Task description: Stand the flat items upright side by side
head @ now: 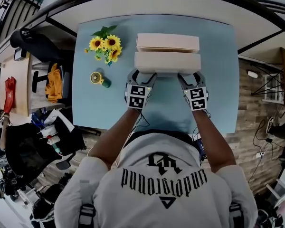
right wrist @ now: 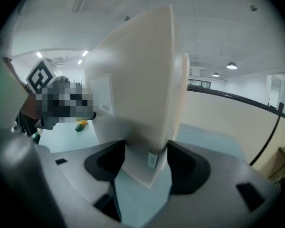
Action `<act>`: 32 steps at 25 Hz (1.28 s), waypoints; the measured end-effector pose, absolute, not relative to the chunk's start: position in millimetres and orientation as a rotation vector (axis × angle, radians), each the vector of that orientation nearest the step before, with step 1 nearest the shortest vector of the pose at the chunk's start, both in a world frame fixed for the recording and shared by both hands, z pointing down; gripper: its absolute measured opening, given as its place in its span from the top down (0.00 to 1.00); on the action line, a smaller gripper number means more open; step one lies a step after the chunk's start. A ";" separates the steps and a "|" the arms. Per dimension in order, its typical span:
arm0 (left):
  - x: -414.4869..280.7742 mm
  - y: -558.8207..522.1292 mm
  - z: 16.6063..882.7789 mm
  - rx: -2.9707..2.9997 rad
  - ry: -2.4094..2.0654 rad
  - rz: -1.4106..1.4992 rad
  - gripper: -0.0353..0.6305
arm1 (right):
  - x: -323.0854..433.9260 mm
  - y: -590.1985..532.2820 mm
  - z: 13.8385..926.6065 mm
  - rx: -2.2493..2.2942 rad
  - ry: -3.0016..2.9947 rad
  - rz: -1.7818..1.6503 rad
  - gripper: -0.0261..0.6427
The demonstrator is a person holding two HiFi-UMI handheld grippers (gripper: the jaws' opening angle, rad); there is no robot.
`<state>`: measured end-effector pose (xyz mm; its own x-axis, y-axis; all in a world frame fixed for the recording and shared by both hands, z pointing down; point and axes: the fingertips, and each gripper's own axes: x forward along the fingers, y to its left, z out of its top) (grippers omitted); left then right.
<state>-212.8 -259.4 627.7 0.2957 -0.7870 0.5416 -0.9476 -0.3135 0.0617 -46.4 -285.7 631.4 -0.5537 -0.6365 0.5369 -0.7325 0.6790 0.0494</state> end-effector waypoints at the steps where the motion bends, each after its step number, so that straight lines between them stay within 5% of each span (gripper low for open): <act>1: -212.4 -260.8 629.5 2.198 -1.558 0.598 0.44 | -45.4 -287.4 634.4 1.053 -2.364 0.241 0.54; 20: -210.6 -272.5 645.6 2.203 -1.546 0.612 0.44 | -40.9 -298.8 653.5 1.062 -2.354 0.230 0.54; 32: -211.9 -270.8 649.6 2.214 -1.548 0.607 0.42 | -42.2 -298.3 658.5 1.039 -2.372 0.233 0.45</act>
<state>-211.9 -270.8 649.6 0.3035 -0.7837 0.5420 -0.9432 -0.3279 0.0541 -42.2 -298.3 658.5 -0.5605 -0.6306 0.5368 -0.7231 0.6887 0.0540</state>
